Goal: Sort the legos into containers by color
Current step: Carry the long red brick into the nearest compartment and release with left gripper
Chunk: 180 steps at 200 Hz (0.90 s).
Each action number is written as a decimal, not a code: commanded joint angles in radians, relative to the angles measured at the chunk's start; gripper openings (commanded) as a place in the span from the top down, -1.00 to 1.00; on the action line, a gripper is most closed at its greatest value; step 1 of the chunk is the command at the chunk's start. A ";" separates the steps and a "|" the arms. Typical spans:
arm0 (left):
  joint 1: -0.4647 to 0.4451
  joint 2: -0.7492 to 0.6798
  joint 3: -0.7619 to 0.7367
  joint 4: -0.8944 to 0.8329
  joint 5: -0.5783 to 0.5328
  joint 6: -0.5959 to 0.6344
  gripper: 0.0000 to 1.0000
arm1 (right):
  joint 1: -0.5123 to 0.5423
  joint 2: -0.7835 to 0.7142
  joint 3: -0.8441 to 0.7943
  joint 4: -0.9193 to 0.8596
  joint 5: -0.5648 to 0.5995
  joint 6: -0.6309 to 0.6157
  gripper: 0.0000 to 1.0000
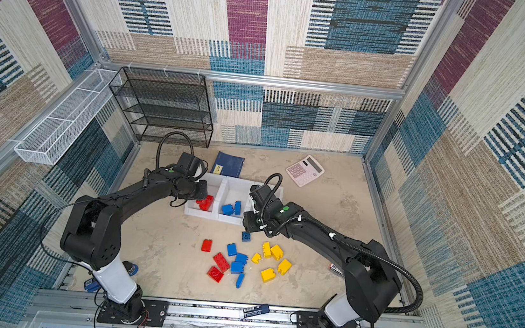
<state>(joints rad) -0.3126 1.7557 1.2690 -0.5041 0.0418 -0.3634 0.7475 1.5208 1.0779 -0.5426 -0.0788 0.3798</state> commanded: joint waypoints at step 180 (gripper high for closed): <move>0.023 -0.275 -0.251 0.074 0.124 -0.061 -0.20 | 0.001 -0.027 -0.044 -0.017 0.050 0.004 -0.15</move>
<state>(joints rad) -0.2928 1.5654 1.0847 -0.4503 0.1844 -0.3710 0.7475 1.5208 1.0561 -0.5640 -0.0608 0.3573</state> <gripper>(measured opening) 0.600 0.576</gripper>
